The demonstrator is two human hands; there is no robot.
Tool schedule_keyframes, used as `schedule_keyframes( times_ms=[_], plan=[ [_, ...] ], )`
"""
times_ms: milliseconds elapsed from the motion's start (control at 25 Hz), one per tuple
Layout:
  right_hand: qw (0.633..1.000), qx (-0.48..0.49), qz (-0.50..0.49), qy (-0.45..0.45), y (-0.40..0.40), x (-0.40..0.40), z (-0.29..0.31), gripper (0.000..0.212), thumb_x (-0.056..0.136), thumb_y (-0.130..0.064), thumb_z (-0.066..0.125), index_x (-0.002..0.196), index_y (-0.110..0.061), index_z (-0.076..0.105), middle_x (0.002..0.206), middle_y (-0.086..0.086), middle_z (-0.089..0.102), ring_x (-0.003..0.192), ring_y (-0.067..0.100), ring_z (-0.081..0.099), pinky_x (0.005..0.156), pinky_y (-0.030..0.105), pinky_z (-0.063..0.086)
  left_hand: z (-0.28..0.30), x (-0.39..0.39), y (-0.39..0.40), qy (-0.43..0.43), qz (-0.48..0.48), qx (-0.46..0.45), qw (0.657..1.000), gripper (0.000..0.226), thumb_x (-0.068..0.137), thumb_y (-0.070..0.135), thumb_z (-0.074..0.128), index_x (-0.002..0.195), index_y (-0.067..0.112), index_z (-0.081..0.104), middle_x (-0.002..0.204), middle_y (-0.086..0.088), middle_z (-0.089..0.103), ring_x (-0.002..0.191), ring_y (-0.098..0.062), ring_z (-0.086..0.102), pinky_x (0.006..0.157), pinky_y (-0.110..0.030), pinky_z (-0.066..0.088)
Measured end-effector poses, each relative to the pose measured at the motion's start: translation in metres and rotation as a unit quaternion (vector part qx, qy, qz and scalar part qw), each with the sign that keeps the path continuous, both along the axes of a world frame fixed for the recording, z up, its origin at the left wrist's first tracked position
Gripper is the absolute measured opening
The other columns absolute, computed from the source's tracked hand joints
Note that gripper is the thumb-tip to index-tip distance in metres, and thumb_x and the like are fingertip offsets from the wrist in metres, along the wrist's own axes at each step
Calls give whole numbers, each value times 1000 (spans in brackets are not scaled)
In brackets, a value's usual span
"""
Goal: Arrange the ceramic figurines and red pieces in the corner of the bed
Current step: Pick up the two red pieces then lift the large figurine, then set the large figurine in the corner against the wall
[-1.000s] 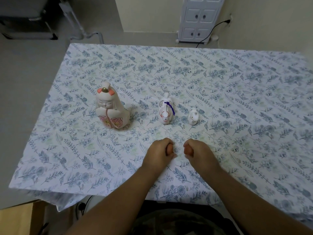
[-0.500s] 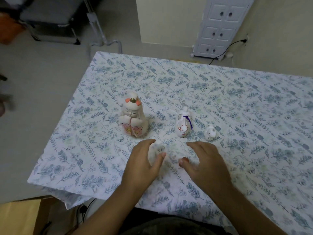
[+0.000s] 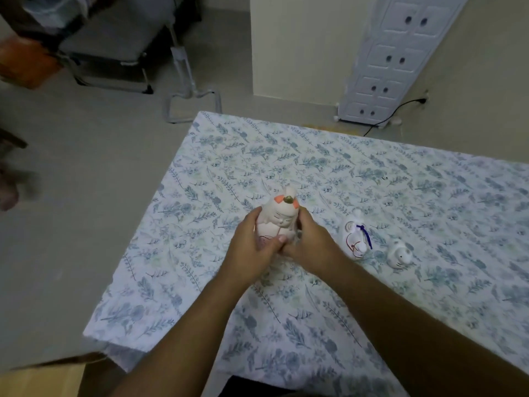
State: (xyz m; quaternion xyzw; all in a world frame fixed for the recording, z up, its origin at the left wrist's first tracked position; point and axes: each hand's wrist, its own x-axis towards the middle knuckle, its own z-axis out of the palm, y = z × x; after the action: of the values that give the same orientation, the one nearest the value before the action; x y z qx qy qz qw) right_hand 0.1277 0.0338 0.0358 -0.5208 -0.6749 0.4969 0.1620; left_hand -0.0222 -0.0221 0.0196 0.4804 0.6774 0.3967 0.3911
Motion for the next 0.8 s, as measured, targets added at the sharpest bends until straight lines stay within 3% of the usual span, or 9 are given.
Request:
schedule_keyframes(
  times_ms=[80,200,320,440,560,680,800],
  plan=[
    [999,-14,-27,23,-2,-4,-6,68,77,-15,81,135,-29,48,102,-22,65,87,-10,66,66,5,50,2,-4,1,-24,-23,16,999,52,84,22,79,125,39,51,115,20,65,105,11,60,82,-20,53],
    [996,-16,-66,63,-6,0,5,63,75,-10,81,128,-32,55,103,-20,70,91,-11,66,77,12,55,12,-5,4,-41,-39,34,998,49,85,20,78,114,50,52,108,28,67,103,12,60,79,-18,54],
    [987,9,-114,111,-4,17,31,57,78,-6,77,123,-36,58,104,-20,72,96,-7,68,78,16,56,39,12,17,-50,-51,66,995,54,85,23,78,128,42,51,117,23,64,108,12,58,80,-10,51],
    [973,51,-160,156,1,55,60,60,80,-3,75,112,-50,57,101,-33,69,98,-9,66,74,14,56,66,49,38,-55,-88,91,990,64,85,24,78,141,29,47,125,18,61,111,13,56,82,-8,49],
    [962,76,-197,176,4,121,71,63,81,2,73,114,-49,56,101,-34,68,99,-10,65,74,12,55,78,110,59,-52,-142,102,983,65,85,27,79,141,29,46,128,17,61,115,8,56,87,-18,53],
    [952,86,-237,176,4,204,68,65,79,2,73,124,-42,57,112,-22,70,105,-1,67,84,24,58,78,194,72,-58,-192,110,974,60,85,27,78,137,32,49,125,19,61,113,9,56,87,-23,56],
    [942,94,-280,159,1,291,59,64,78,1,74,121,-44,59,109,-22,71,104,2,68,82,26,59,59,284,86,-42,-231,108,966,61,83,40,76,138,38,49,127,16,59,119,-3,54,91,-39,56]
  ],
)
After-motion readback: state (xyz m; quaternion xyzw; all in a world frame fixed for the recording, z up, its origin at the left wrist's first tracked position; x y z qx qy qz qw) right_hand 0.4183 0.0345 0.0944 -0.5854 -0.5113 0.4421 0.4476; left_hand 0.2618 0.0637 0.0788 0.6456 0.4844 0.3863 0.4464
